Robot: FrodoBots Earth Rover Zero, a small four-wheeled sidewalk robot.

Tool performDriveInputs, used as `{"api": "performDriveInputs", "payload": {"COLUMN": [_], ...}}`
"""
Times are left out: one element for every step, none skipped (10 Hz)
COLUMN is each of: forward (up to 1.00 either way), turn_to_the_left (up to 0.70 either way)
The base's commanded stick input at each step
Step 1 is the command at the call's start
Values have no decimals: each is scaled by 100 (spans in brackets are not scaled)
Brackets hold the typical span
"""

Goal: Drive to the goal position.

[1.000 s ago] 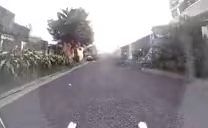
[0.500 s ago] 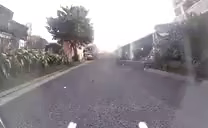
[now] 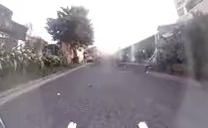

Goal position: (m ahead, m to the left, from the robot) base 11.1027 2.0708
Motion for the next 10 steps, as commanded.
{"api": "performDriveInputs", "payload": {"forward": [70,70,70,70,70,70,70,70,70,70], "turn_to_the_left": [0,0,0,0,0,0,0,0,0,0]}}
